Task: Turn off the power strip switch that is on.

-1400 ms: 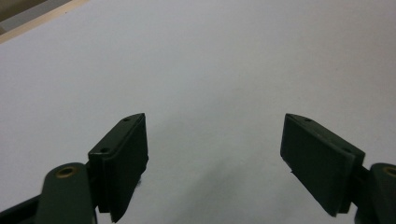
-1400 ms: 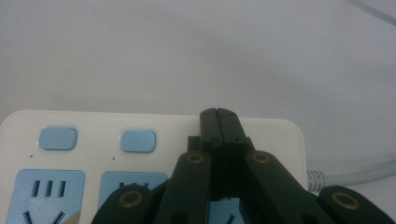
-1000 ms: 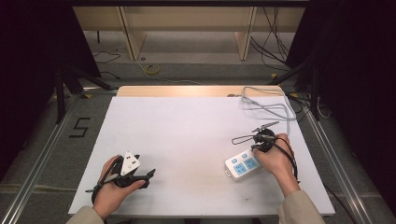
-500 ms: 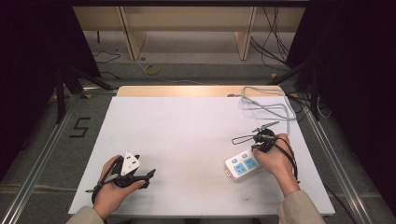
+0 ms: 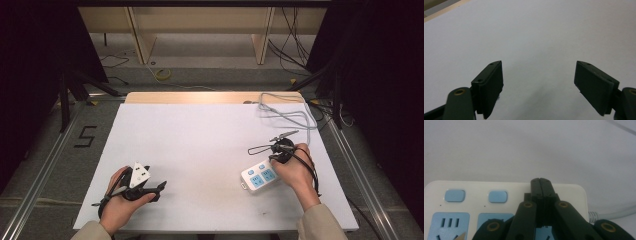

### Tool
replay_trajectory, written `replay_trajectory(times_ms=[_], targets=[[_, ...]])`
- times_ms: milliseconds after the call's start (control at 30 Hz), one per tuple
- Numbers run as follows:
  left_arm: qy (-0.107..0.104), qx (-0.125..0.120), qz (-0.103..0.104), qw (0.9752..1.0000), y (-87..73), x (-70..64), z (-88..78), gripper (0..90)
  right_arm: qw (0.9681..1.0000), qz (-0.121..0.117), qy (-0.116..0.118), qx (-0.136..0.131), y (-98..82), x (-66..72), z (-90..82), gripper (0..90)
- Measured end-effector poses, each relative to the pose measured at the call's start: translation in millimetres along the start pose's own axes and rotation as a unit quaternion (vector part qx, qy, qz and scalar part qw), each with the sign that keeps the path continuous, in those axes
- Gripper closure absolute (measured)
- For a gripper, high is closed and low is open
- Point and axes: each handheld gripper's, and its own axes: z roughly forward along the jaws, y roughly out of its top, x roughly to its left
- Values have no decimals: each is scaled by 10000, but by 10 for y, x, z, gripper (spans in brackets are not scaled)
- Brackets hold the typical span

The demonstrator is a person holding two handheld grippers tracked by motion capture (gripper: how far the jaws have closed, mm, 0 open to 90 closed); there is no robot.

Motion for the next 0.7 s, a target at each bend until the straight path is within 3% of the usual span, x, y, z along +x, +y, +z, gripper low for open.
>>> replay_trajectory(times_ms=[433,700], targets=[[-1,6,-3,10000,0,2,3,229,9999,-14,33,-104,7,29,-26,900],[-4,-1,-9,10000,2,-1,3,229,9994,-34,70,-340,27,65,-65,900]])
